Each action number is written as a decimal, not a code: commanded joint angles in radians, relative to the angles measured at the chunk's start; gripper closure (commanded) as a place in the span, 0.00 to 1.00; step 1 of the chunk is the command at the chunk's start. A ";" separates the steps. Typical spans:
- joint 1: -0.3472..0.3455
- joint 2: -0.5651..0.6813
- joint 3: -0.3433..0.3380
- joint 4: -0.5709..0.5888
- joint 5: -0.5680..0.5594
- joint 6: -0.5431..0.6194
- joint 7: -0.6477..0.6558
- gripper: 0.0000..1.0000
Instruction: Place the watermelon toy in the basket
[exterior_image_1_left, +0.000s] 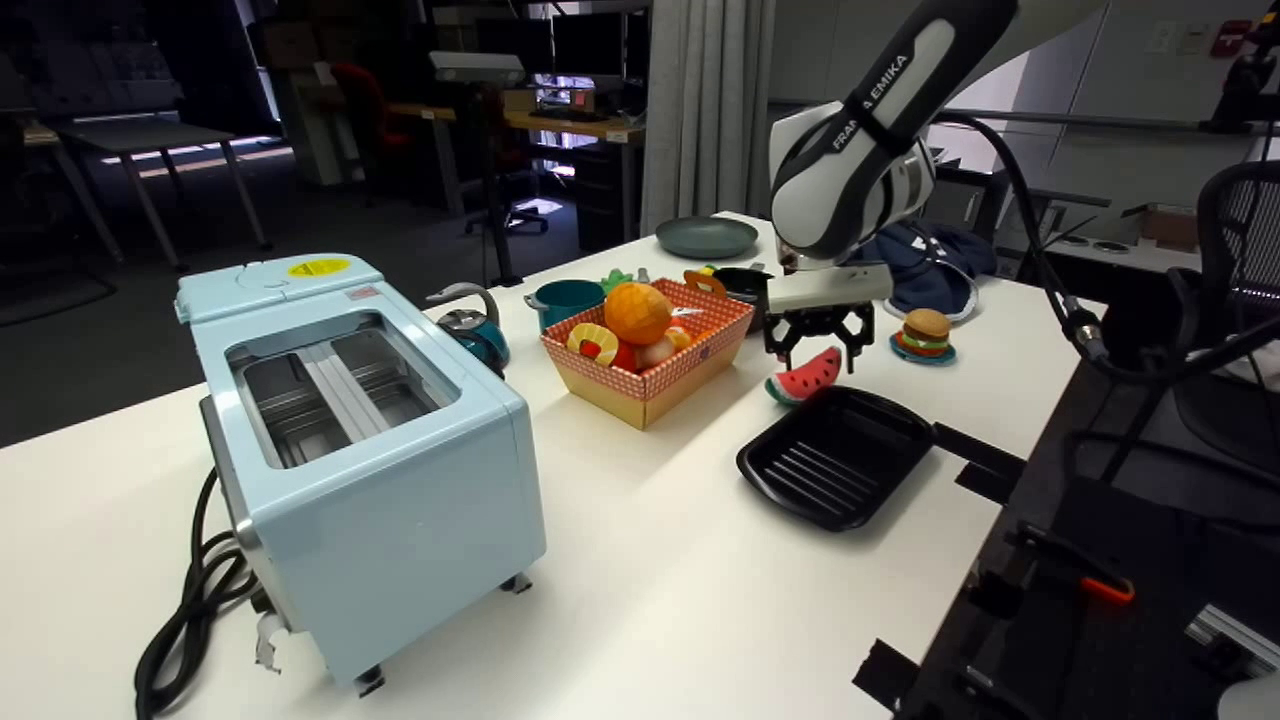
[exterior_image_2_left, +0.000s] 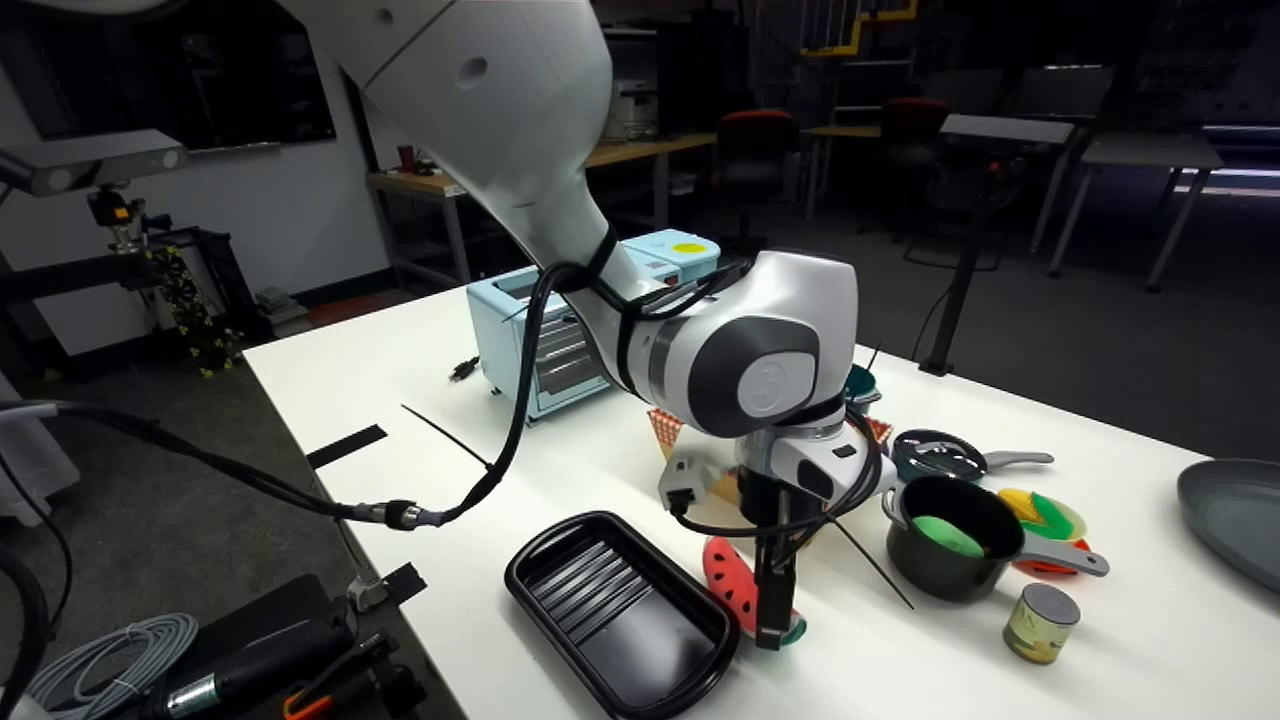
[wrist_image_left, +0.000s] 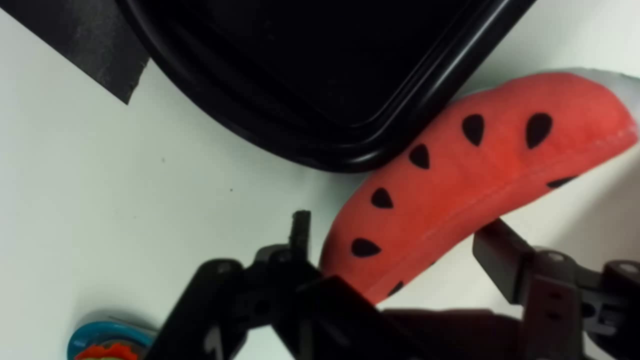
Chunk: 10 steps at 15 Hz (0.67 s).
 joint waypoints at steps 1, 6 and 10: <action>0.022 0.016 -0.037 0.027 -0.011 -0.033 0.016 0.48; 0.005 -0.017 -0.037 0.046 0.027 -0.067 -0.001 0.85; -0.018 -0.099 -0.013 0.062 0.105 -0.128 -0.051 1.00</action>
